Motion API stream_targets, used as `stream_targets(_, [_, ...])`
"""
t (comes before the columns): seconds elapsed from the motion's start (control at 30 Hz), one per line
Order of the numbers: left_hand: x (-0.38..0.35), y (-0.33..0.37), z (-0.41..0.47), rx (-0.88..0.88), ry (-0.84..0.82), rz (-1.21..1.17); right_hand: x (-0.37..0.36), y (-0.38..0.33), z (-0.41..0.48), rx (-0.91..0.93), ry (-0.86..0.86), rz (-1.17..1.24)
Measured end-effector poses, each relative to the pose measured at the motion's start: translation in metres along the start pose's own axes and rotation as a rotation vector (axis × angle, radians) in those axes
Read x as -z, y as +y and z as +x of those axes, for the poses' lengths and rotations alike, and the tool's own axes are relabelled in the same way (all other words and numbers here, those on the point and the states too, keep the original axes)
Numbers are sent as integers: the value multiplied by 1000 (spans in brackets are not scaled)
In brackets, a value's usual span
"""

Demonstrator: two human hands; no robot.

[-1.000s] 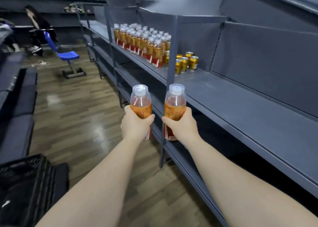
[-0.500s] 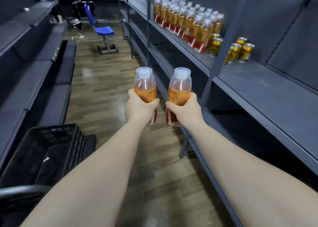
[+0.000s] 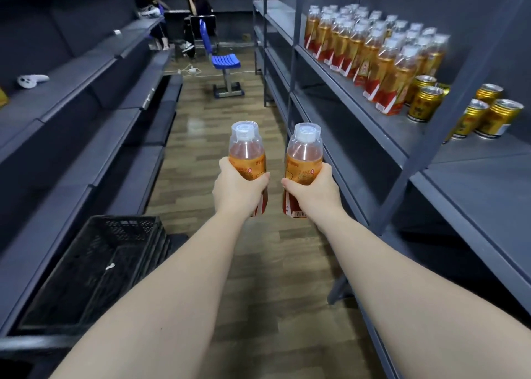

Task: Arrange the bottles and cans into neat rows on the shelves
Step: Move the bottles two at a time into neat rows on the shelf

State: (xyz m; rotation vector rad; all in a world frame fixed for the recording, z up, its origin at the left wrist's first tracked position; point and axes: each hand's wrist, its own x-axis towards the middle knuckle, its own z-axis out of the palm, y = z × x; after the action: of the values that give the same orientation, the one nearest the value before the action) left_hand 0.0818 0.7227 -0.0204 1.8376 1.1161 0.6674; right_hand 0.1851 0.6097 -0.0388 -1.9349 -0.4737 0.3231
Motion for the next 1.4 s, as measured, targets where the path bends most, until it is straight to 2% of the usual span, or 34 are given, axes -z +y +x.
stream_targets(0.43, [-33, 9, 111, 30, 55, -8, -42, -9, 118, 36, -111, -8])
stream_targets(1.0, [-35, 7, 341, 13, 14, -32, -152, -66, 304, 8, -36, -2])
stream_targets(1.4, [-68, 17, 462, 50, 32, 1, -196, -68, 433, 4, -86, 3])
